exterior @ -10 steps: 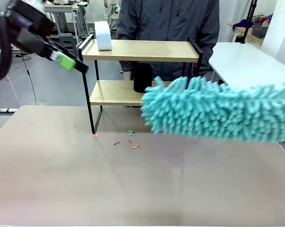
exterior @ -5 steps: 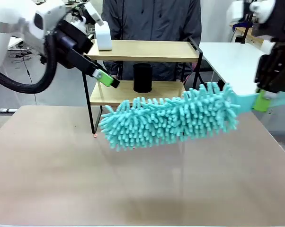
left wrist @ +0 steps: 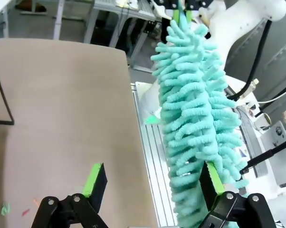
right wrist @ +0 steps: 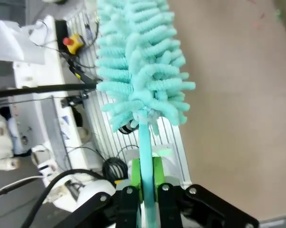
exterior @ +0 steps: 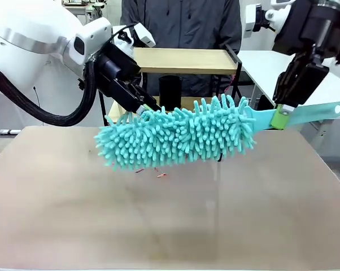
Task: Clean the shelf.
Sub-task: Hand the Duster back to the human.
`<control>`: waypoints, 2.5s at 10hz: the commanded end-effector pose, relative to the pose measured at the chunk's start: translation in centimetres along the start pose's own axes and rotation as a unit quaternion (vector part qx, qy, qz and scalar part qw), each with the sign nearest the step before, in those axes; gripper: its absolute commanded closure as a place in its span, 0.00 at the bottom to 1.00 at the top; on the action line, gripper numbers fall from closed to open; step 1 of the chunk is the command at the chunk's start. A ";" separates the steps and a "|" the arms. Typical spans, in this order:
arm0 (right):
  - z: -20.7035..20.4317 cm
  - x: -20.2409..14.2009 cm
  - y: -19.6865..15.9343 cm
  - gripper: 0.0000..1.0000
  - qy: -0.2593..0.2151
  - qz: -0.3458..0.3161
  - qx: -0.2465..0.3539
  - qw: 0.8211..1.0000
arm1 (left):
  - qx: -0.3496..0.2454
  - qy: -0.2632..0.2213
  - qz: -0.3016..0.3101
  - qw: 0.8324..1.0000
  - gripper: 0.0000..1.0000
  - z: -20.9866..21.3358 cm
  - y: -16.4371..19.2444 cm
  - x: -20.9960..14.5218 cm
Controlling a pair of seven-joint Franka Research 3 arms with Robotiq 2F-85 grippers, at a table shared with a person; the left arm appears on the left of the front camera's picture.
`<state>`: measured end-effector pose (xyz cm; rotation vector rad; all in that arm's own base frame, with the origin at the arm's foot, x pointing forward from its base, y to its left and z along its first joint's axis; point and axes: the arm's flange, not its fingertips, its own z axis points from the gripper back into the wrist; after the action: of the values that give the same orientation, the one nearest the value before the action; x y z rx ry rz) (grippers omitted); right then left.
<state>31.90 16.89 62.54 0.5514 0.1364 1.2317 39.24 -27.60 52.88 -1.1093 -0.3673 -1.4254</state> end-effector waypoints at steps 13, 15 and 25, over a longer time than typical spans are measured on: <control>-0.4 -0.8 -2.8 0.88 -0.039 -0.026 0.036 0.998 | -0.077 -0.005 0.039 0.996 0.00 1.1 -0.5 0.0; -0.1 -1.2 -3.2 0.88 -0.062 -0.027 0.037 0.997 | -0.087 0.015 0.041 0.995 0.00 0.0 -0.5 -0.1; -0.1 -1.9 -2.9 0.88 -0.068 -0.028 0.034 0.997 | -0.064 0.031 0.039 0.997 1.00 -0.7 -0.1 -0.3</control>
<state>34.01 14.53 60.93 0.6553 0.1211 1.1345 38.92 -27.60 52.14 -1.1836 -0.1953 -1.4235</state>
